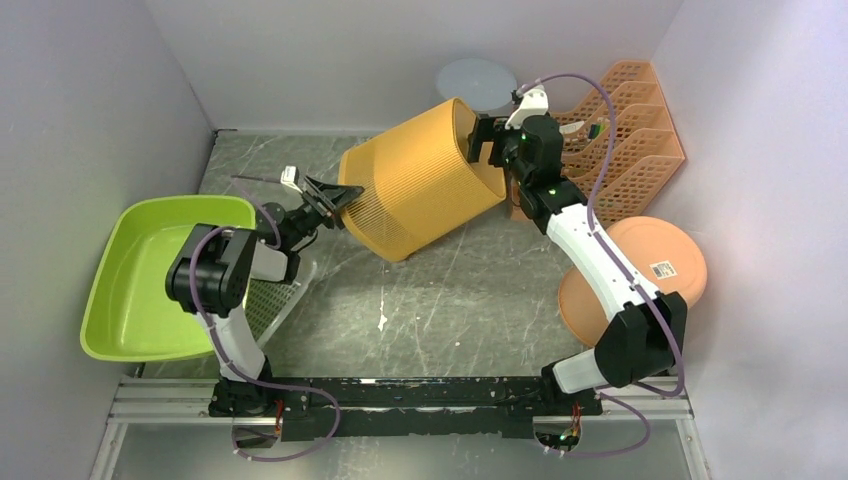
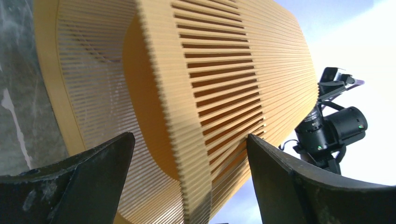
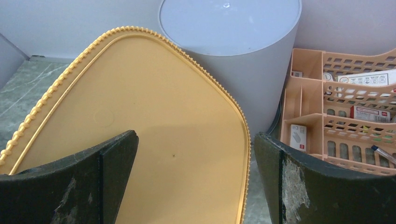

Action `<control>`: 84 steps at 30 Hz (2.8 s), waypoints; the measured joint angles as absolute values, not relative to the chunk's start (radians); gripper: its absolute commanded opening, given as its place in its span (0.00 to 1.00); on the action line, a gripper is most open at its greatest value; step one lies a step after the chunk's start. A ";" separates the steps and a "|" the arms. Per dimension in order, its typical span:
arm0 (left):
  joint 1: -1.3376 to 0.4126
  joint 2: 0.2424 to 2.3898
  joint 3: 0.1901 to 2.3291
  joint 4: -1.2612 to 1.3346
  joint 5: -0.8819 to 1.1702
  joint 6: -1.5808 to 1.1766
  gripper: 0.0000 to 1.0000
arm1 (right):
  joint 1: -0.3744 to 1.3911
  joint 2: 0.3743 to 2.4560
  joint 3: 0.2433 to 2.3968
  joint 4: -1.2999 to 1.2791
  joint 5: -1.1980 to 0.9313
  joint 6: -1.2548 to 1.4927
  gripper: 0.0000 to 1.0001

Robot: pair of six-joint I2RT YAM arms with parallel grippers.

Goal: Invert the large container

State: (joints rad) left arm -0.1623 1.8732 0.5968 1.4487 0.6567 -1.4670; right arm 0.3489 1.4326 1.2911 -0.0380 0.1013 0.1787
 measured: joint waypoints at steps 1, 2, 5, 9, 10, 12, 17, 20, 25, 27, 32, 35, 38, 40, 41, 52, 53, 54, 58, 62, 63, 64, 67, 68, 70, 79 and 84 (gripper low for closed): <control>-0.162 1.851 0.607 1.404 0.652 -1.443 1.00 | 0.349 1.435 1.292 -0.035 0.101 0.179 1.00; -0.162 1.829 0.620 1.353 0.646 -1.416 1.00 | 0.349 1.438 1.293 -0.031 0.101 0.179 1.00; -0.160 1.777 0.666 1.199 0.622 -1.336 1.00 | 0.349 1.444 1.296 -0.027 0.102 0.177 1.00; -0.154 1.721 0.746 0.947 0.557 -1.212 1.00 | 0.350 1.458 1.296 -0.028 0.103 0.175 1.00; -0.152 1.708 0.765 0.892 0.538 -1.184 1.00 | 0.350 1.460 1.296 -0.028 0.102 0.175 1.00; -0.151 1.685 0.794 0.804 0.502 -1.137 0.99 | 0.355 1.460 1.296 -0.029 0.101 0.175 1.00; -0.151 1.637 0.845 0.617 0.417 -1.037 1.00 | 0.371 1.465 1.302 -0.027 0.094 0.175 1.00; -0.151 1.621 0.867 0.546 0.366 -0.994 0.99 | 0.381 1.472 1.305 -0.025 0.089 0.176 1.00; -0.151 1.615 0.899 0.467 0.289 -0.939 1.00 | 0.393 1.492 1.320 -0.019 0.075 0.176 1.00; -0.151 1.615 0.921 0.427 0.246 -0.913 1.00 | 0.401 1.504 1.330 -0.017 0.073 0.177 1.00; -0.160 1.600 1.002 0.271 0.086 -0.817 1.00 | 0.427 1.537 1.364 -0.010 0.059 0.183 1.00; -0.172 1.569 1.042 0.158 -0.019 -0.749 1.00 | 0.443 1.560 1.388 -0.004 0.047 0.184 1.00; -0.189 1.537 1.071 0.072 -0.102 -0.692 1.00 | 0.457 1.584 1.408 -0.002 0.035 0.187 1.00; -0.199 1.515 1.085 0.028 -0.150 -0.659 1.00 | 0.467 1.607 1.428 0.002 0.030 0.191 1.00; -0.204 1.503 1.090 0.010 -0.174 -0.642 1.00 | 0.473 1.618 1.437 0.003 0.028 0.192 1.00; -0.210 1.444 1.092 -0.077 -0.294 -0.553 1.00 | 0.539 1.724 1.555 0.004 0.016 0.197 1.00; -0.211 1.443 1.092 -0.081 -0.299 -0.548 1.00 | 0.540 1.732 1.563 0.004 0.015 0.197 1.00; -0.213 1.441 1.092 -0.085 -0.305 -0.542 1.00 | 0.542 1.738 1.571 0.003 0.014 0.197 1.00; -0.227 1.426 1.093 -0.120 -0.314 -0.517 1.00 | 0.546 1.759 1.602 -0.005 0.004 0.189 1.00; -0.255 1.406 1.101 -0.153 -0.312 -0.495 1.00 | 0.555 1.766 1.612 -0.011 -0.031 0.162 1.00; -0.260 1.402 1.106 -0.159 -0.312 -0.490 1.00 | 0.557 1.766 1.615 -0.014 -0.035 0.157 1.00; -0.262 1.398 1.109 -0.160 -0.312 -0.485 1.00 | 0.558 1.769 1.623 -0.017 -0.041 0.148 1.00; -0.263 1.385 1.114 -0.168 -0.314 -0.478 1.00 | 0.559 1.777 1.654 -0.036 -0.059 0.119 1.00; -0.263 1.380 1.114 -0.171 -0.314 -0.477 1.00 | 0.559 1.780 1.665 -0.036 -0.065 0.111 1.00; -0.263 1.371 1.114 -0.173 -0.314 -0.477 1.00 | 0.558 1.781 1.678 -0.031 -0.078 0.099 1.00; -0.263 1.292 1.111 -0.207 -0.313 -0.463 1.00 | 0.556 1.737 1.688 0.018 -0.146 0.086 1.00; -0.263 1.271 1.112 -0.240 -0.305 -0.435 1.00 | 0.556 1.597 1.566 0.030 -0.043 0.081 1.00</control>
State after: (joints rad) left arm -0.2626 1.2709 1.1122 -0.2401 -0.3046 -0.4351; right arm 0.5556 1.5967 1.5658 0.0303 -0.0429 0.0811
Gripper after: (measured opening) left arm 0.994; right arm 0.999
